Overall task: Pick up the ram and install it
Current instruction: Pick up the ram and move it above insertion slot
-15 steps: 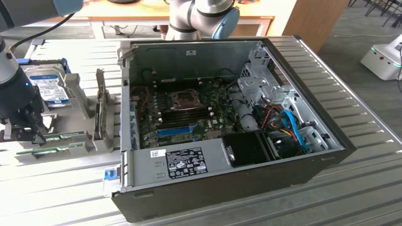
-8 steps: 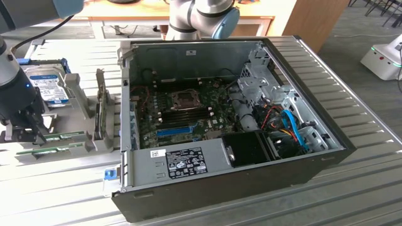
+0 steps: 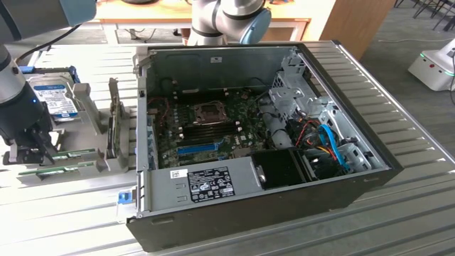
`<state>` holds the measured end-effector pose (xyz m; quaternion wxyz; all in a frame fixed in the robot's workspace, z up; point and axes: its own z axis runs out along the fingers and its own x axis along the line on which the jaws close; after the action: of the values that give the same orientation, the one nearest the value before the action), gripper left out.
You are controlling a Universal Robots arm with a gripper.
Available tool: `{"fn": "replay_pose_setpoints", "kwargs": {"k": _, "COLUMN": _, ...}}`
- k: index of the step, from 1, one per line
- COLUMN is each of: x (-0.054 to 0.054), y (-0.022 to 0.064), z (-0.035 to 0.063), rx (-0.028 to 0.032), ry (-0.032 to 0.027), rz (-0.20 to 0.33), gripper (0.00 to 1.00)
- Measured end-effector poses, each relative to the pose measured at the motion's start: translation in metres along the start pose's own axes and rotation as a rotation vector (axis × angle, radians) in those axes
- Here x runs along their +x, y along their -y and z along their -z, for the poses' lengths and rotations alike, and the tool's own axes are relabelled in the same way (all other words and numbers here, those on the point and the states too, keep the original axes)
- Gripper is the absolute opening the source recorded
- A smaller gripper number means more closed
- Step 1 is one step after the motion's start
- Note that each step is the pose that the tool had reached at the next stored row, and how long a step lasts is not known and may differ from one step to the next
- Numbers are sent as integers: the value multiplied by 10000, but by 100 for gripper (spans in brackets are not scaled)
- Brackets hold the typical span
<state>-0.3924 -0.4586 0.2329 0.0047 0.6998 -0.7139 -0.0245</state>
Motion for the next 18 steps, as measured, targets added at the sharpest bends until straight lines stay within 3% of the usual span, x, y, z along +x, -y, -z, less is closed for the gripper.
{"fn": "replay_pose_setpoints", "kwargs": {"k": 18, "x": 4, "y": 6, "z": -149, "rx": 18, "ry": 0, "rz": 0, "gripper": 31}}
